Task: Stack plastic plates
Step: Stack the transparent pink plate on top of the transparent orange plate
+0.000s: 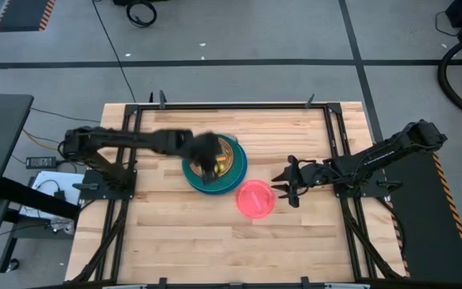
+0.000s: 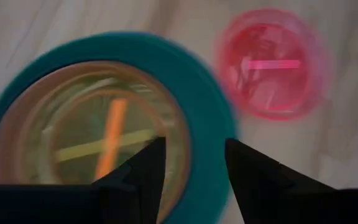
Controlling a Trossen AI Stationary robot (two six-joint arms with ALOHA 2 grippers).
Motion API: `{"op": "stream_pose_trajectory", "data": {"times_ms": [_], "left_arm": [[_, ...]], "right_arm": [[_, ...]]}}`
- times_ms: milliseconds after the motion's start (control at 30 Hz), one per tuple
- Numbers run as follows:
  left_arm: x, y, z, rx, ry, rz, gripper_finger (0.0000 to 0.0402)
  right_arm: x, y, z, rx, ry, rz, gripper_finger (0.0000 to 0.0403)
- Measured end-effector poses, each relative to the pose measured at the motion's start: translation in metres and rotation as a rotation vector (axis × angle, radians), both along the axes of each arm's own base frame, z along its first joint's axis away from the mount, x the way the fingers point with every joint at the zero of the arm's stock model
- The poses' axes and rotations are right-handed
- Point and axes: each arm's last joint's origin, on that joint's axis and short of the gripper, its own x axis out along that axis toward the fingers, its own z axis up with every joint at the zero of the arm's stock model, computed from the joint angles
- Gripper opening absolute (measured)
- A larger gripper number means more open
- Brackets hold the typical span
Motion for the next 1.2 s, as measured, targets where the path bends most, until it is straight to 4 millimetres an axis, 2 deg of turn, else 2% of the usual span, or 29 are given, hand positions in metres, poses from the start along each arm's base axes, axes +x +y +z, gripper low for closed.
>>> {"op": "stream_pose_trajectory", "data": {"times_ms": [233, 333, 433, 533, 733, 867, 1000, 1200], "left_arm": [[-0.002, -0.082, 0.0, 0.139, -0.027, -0.096, 0.0173], [-0.001, -0.108, -0.008, 0.161, -0.033, -0.103, 0.0173], [0.005, -0.125, -0.021, 0.135, -0.04, -0.103, 0.0173], [0.012, -0.134, -0.035, 0.107, -0.031, -0.094, 0.0173], [0.027, -0.139, -0.056, 0.041, -0.021, -0.103, 0.0173], [0.044, -0.142, -0.059, 0.067, -0.009, -0.148, 0.0173], [0.064, -0.148, -0.061, 0.136, 0.025, -0.245, 0.0173], [0.089, -0.155, -0.064, 0.302, 0.022, -0.501, 0.0173]], "right_arm": [[0.002, -0.003, 0.002, -0.023, -0.026, -0.028, 0.0114], [0.002, -0.008, 0.001, -0.016, -0.016, -0.06, 0.0114], [0.003, -0.014, 0.001, 0.003, -0.015, -0.084, 0.0114], [0.003, -0.019, 0.001, 0.023, -0.01, -0.083, 0.0114], [0.004, -0.024, 0.001, 0.023, -0.011, -0.097, 0.0114], [0.005, -0.024, 0.002, 0.01, -0.023, -0.092, 0.0114], [0.005, -0.024, 0.002, 0.004, -0.024, -0.097, 0.0114], [0.003, -0.026, -0.001, 0.031, 0.009, -0.125, 0.0115]]}}
